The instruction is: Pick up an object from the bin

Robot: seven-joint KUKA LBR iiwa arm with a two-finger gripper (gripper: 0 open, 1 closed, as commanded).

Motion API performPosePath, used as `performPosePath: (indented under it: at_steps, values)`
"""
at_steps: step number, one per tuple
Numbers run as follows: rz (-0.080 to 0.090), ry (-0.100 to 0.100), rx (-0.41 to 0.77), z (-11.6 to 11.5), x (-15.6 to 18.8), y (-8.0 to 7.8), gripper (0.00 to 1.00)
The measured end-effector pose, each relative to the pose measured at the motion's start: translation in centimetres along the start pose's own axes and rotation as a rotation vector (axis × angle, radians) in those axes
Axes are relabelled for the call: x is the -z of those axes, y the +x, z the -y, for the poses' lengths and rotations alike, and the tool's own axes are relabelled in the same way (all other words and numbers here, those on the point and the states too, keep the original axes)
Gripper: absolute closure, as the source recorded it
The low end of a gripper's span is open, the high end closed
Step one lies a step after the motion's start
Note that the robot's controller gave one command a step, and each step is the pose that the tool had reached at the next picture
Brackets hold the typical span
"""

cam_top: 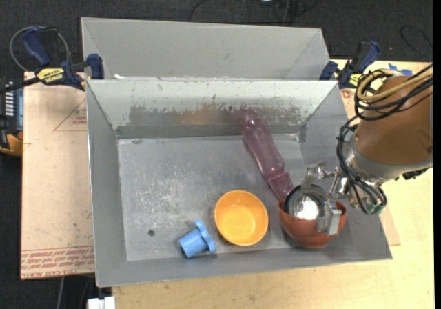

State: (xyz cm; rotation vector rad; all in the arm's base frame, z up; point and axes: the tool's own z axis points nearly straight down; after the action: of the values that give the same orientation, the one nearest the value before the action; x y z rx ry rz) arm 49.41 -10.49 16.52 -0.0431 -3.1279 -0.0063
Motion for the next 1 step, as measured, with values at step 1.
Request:
performPosePath:
  at_steps: [1]
  values:
    - [0.002,0.000,0.001,0.32,0.53,-0.06,0.00]
